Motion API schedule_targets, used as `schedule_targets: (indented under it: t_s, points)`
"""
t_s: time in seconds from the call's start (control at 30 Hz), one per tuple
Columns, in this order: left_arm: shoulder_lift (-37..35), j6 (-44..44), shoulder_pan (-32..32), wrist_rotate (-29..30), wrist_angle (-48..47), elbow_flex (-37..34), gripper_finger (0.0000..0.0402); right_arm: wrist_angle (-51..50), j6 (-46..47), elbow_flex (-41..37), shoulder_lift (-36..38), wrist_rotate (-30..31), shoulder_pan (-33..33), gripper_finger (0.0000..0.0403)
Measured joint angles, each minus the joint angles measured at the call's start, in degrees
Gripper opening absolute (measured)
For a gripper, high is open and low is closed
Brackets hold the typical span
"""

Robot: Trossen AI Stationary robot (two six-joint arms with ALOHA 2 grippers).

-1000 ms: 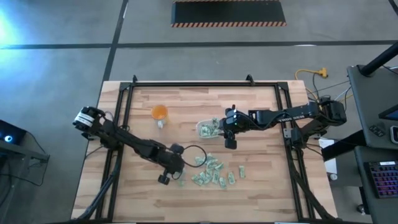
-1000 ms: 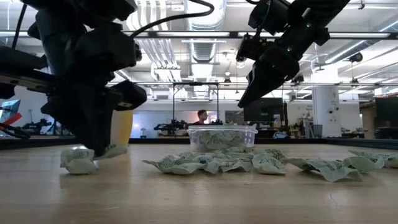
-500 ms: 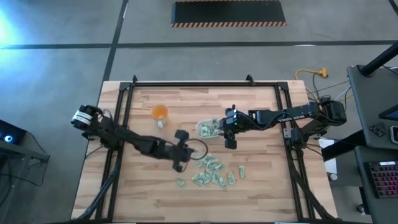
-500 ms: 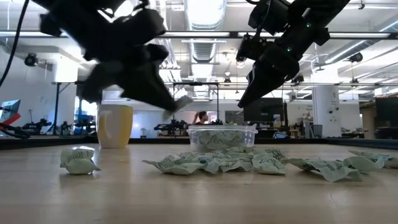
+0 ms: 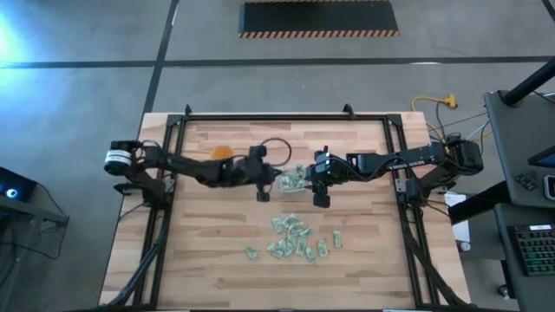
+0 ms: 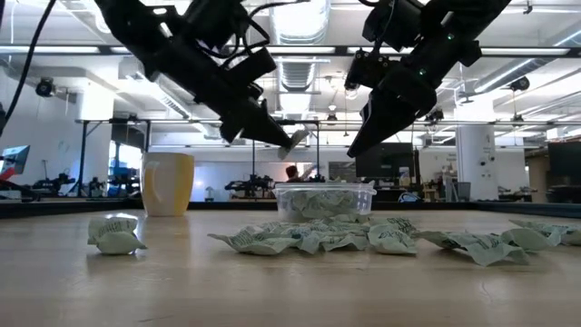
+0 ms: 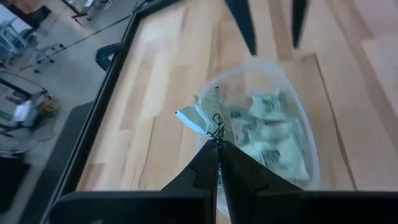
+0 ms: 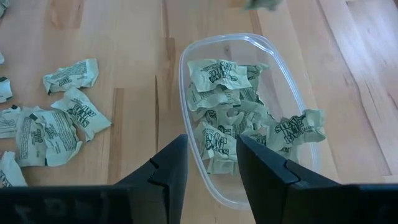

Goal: Pick and place Stevia / Truvia into bins
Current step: Put the stevia packet into the transparent bin

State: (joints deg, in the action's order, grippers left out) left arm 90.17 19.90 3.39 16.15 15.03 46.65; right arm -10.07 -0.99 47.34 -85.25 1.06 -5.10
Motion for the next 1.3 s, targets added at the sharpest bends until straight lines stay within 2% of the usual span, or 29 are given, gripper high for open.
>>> schedule_targets:
  t_s: [0.17,0.33,0.43,0.63,0.83,0.97,1.03,1.1,1.3]
  points:
    - [0.03,-0.06,2.46,-9.56,2.57,0.08,0.0000,-0.05,0.00,0.00,0.00,0.01,0.00,0.0130]
    - [1.77,0.71,2.67,-10.56,3.86,0.46,0.0007,-0.20,0.02,0.01,0.00,0.00,0.00,0.0123]
    - [3.25,2.28,2.67,-10.58,4.08,0.45,0.0033,-0.42,0.84,-0.01,0.00,0.00,0.00,0.0121]
    - [5.02,3.02,2.76,-10.43,4.71,1.10,0.0113,-0.77,1.05,0.01,0.00,-0.01,0.22,0.0125]
    - [0.84,-1.21,1.74,-10.96,-3.52,1.43,0.0169,-3.34,2.17,0.01,0.00,-1.32,0.84,0.0130]
    - [-2.52,-2.09,-0.29,-19.07,-16.63,1.31,0.0177,-4.16,3.07,0.01,0.00,-3.08,1.53,0.0127]
    - [-3.85,-3.35,-2.04,-23.11,-20.15,0.94,0.0178,-4.34,3.61,0.01,0.00,-3.22,1.98,0.0125]
    - [-4.39,-4.50,-4.41,-25.00,-21.40,0.47,0.0178,-4.32,3.63,0.01,0.00,-3.26,2.38,0.0122]
    - [-3.96,-4.68,-12.63,-25.53,-21.22,-0.95,0.0178,-4.21,3.87,0.01,0.00,-3.23,3.13,0.0118]
